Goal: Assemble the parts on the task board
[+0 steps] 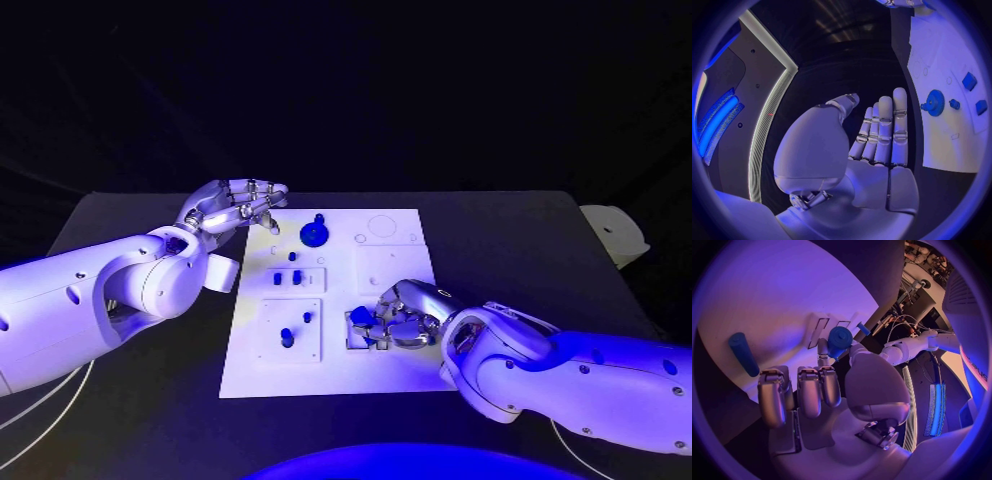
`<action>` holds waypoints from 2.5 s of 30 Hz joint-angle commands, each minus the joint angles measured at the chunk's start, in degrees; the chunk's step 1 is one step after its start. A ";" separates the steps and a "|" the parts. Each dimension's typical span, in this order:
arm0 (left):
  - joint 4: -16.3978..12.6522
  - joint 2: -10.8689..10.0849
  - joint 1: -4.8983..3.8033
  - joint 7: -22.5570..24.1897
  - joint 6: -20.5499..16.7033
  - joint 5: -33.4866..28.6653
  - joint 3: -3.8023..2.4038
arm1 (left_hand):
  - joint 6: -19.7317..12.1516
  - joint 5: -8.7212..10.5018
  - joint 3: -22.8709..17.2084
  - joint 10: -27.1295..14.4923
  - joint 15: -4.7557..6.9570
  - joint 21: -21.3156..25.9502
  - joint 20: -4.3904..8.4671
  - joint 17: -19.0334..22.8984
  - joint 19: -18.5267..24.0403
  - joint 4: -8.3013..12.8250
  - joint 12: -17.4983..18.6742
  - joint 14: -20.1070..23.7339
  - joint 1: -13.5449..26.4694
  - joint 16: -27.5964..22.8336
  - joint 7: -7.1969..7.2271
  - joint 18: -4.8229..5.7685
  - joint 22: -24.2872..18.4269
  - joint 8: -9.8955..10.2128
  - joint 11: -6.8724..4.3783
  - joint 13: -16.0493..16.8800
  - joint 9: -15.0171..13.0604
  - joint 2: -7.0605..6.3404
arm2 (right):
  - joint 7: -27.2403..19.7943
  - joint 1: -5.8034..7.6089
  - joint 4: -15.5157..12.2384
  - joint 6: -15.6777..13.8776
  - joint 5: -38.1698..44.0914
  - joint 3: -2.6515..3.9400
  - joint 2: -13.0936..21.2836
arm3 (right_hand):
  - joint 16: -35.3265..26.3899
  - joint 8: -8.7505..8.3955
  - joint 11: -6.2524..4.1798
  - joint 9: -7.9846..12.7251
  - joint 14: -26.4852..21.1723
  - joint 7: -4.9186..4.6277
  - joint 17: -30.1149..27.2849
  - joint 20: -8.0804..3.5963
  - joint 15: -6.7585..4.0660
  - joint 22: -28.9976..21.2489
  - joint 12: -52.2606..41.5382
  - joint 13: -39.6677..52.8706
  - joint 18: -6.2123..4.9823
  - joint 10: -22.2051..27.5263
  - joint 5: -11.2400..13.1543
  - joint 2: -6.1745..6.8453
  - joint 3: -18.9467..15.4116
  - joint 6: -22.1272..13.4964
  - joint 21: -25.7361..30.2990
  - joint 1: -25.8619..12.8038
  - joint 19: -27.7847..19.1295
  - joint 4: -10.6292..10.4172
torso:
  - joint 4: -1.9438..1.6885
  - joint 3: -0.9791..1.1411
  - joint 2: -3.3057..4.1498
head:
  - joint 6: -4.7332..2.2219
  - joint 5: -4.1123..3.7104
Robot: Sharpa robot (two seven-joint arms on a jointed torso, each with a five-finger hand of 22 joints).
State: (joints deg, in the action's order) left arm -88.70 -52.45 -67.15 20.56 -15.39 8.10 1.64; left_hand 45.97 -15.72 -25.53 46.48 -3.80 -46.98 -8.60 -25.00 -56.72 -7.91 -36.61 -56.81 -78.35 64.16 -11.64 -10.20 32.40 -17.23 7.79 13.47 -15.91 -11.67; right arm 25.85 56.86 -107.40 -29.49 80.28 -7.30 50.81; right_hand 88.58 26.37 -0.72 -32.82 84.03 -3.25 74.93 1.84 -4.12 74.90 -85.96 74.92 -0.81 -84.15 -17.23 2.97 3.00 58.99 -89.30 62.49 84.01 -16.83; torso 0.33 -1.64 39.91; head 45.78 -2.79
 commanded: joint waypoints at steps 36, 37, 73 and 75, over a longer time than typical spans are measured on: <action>-0.28 -0.23 -0.02 -0.27 0.62 0.01 -0.04 | -0.32 -0.08 -0.05 -0.55 0.11 0.38 -0.12 0.10 -0.38 0.36 -0.44 0.46 -0.67 0.27 -0.03 -0.36 -0.12 -0.30 0.15 0.05 0.08 0.18 | -1.46 0.03 -0.12 -1.57 1.26 0.02 -0.38 | 0.23 3.31 -0.37 -1.11 5.29 0.30 11.46 -0.20 -0.48 14.80 0.82 11.03 0.59 -2.59 7.97 -3.46 -13.24 -1.31 0.39 -2.99 5.67 0.22 | 0.00 0.10 0.02 | 0.44 0.08; -0.29 -0.27 -0.02 -0.28 0.62 0.01 -0.04 | -0.32 -0.08 -0.05 -0.55 0.11 0.38 -0.12 0.10 -0.38 0.36 -0.44 0.46 -0.67 0.27 -0.03 -0.36 -0.12 -0.30 0.15 0.05 0.08 0.18 | -2.06 0.00 -0.59 -1.73 1.26 0.02 -0.11 | 0.23 3.42 -0.41 -1.03 5.29 0.35 11.47 -0.25 -0.50 14.82 0.70 11.18 0.60 -2.69 7.10 -3.27 -13.68 -1.42 0.33 0.67 5.69 0.34 | -0.01 0.12 0.02 | 0.42 0.15; -0.25 -0.36 -0.02 -0.35 0.65 0.02 -0.04 | -0.36 -0.08 -0.13 -0.67 0.10 0.39 -0.12 0.11 -0.40 0.43 -0.55 0.51 -0.85 0.31 -0.06 -0.36 -0.12 -0.34 0.17 0.05 0.10 0.22 | -1.41 -0.30 -0.85 -0.50 5.63 0.01 0.39 | 0.32 3.19 -1.24 0.53 5.35 1.26 11.81 -0.84 -1.21 15.05 -1.35 13.03 0.77 -4.16 13.61 -4.31 -12.25 -0.37 -0.51 20.88 5.93 2.23 | 0.07 0.15 0.02 | 0.70 0.38; -0.25 -0.39 -0.02 -0.38 0.67 0.02 -0.04 | -0.36 -0.08 -0.13 -0.67 0.10 0.39 -0.12 0.11 -0.40 0.43 -0.55 0.51 -0.85 0.31 -0.06 -0.36 -0.12 -0.34 0.17 0.05 0.10 0.22 | -1.69 -0.31 -0.98 -0.64 5.54 0.01 0.55 | 0.33 3.18 -1.23 0.55 5.36 1.23 11.83 -0.84 -1.22 15.05 -1.37 13.05 0.78 -4.17 13.54 -4.24 -12.30 -0.35 -0.53 20.88 5.94 2.17 | 0.03 0.14 0.04 | 0.65 0.36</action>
State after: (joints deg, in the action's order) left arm -88.79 -52.89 -67.15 19.90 -15.38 8.11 1.64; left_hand 45.97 -15.72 -25.71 46.29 -3.60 -46.98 -8.60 -24.96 -56.71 -7.74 -36.79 -56.61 -78.58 64.16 -11.64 -10.19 32.37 -17.22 7.99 13.43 -15.87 -11.44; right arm 23.47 56.63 -108.31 -30.64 84.27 -7.30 51.33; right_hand 88.57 29.70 -1.26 -32.35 84.05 -2.19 74.92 1.44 -4.93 74.90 -87.72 75.33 -0.82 -83.85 -3.33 -0.29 -9.17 58.39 -89.52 83.44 84.01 -14.48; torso 0.38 -1.52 39.94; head 46.42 -2.41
